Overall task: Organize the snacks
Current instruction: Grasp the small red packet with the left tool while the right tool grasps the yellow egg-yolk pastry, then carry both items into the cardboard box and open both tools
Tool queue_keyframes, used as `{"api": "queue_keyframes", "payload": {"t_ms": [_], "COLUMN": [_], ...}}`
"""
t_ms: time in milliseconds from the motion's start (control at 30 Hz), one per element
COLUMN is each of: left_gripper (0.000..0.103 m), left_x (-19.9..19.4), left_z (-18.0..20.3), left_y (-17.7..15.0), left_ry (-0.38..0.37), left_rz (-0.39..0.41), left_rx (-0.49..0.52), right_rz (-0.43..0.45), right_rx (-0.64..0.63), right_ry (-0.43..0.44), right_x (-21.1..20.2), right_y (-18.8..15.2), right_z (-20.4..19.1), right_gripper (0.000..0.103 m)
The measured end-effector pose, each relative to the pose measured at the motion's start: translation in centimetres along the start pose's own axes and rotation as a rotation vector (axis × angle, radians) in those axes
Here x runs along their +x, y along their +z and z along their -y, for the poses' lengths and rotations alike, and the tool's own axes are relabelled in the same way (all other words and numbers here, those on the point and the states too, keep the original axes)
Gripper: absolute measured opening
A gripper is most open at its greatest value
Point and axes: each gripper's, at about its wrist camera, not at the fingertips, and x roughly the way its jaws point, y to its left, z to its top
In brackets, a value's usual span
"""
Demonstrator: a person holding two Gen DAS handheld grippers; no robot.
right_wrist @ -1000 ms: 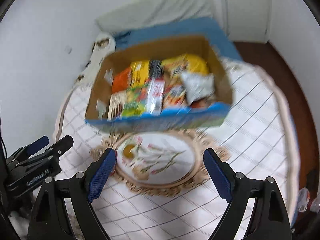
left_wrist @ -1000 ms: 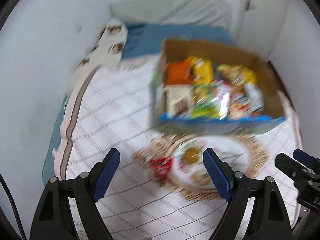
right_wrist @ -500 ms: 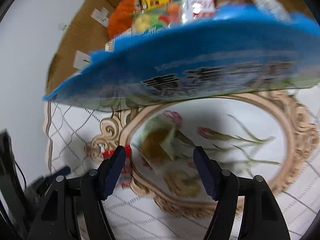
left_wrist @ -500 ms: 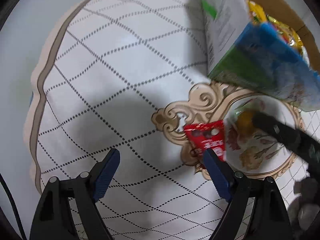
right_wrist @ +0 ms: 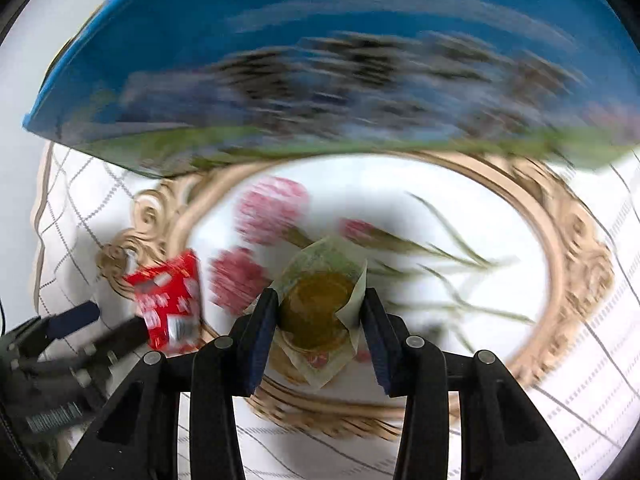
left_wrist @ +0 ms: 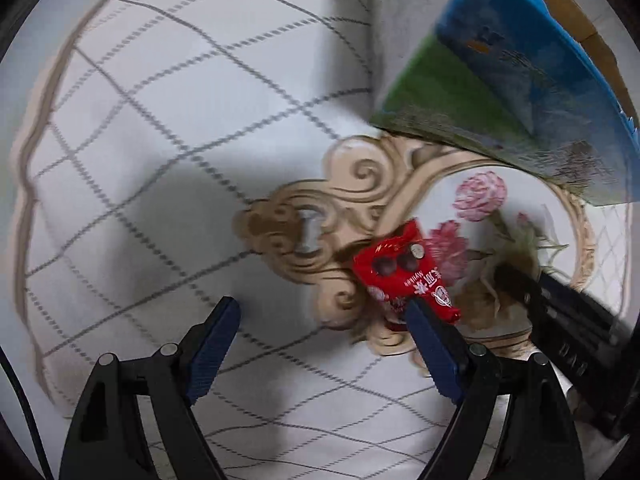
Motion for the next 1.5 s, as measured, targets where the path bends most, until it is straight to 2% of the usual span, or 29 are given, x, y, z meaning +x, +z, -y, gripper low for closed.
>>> {"api": "queue_keyframes", "payload": {"t_ms": [133, 333, 400, 467, 500, 533, 567, 600, 633, 767, 900, 1133, 1300, 1400, 1500], "left_gripper": [0.085, 0.085, 0.085, 0.083, 0.075, 0.059, 0.050, 0.037, 0.034, 0.031, 0.031, 0.031, 0.031, 0.031, 0.031], "left_x": [1.0, 3.0, 3.4, 3.6, 3.8, 3.8, 3.9, 4.0, 4.0, 3.7, 3.4, 0.1, -5.7, -9.0, -11.9], "left_z": [1.1, 2.3, 3.0, 4.1, 4.6, 5.3, 5.8, 6.3, 6.9, 7.9, 8.1, 9.3, 10.8, 12.6, 13.8], "left_y": [0.7, 1.3, 1.4, 1.7, 1.9, 1.9, 1.9, 1.9, 1.8, 0.3, -1.4, -5.1, -4.6, -3.0, 0.0], "left_ry": [-0.096, -0.175, -0.195, -0.180, -0.155, -0.131, -0.095, -0.079, -0.062, -0.012, -0.011, -0.061, -0.148, -0.207, -0.259], "left_rz": [-0.057, -0.122, -0.118, -0.088, -0.074, -0.066, -0.059, -0.055, -0.056, -0.027, -0.032, -0.008, 0.065, 0.113, 0.144], "left_rx": [-0.015, -0.053, -0.066, -0.053, -0.035, -0.015, 0.009, 0.032, 0.055, 0.108, 0.106, 0.103, 0.129, 0.154, 0.178], "right_rz": [-0.002, 0.007, 0.009, 0.007, 0.007, 0.008, 0.009, 0.011, 0.011, 0.022, 0.034, 0.062, 0.105, 0.141, 0.194], "right_rx": [0.049, 0.091, 0.106, 0.115, 0.121, 0.123, 0.123, 0.122, 0.123, 0.116, 0.109, 0.093, 0.073, 0.064, 0.058], "right_ry": [-0.016, -0.016, -0.008, -0.003, -0.001, -0.001, -0.002, -0.004, -0.004, -0.004, 0.004, 0.053, 0.107, 0.134, 0.149], "right_x": [-0.3, 0.0, 0.1, 0.1, 0.0, -0.4, -0.5, -0.6, -1.0, -1.5, -2.8, -6.6, -11.5, -15.2, -18.8], "right_y": [-0.9, -2.0, -2.4, -2.6, -2.7, -3.1, -3.2, -3.3, -3.6, -4.1, -4.5, -5.4, -5.7, -4.9, -3.2], "right_z": [1.9, 2.7, 3.2, 3.7, 4.0, 5.3, 5.5, 5.9, 7.6, 9.0, 9.4, 10.6, 10.9, 10.7, 10.8], "right_gripper": [0.045, 0.045, 0.045, 0.045, 0.045, 0.045, 0.045, 0.045, 0.045, 0.045, 0.045, 0.045, 0.045, 0.045, 0.045]}}
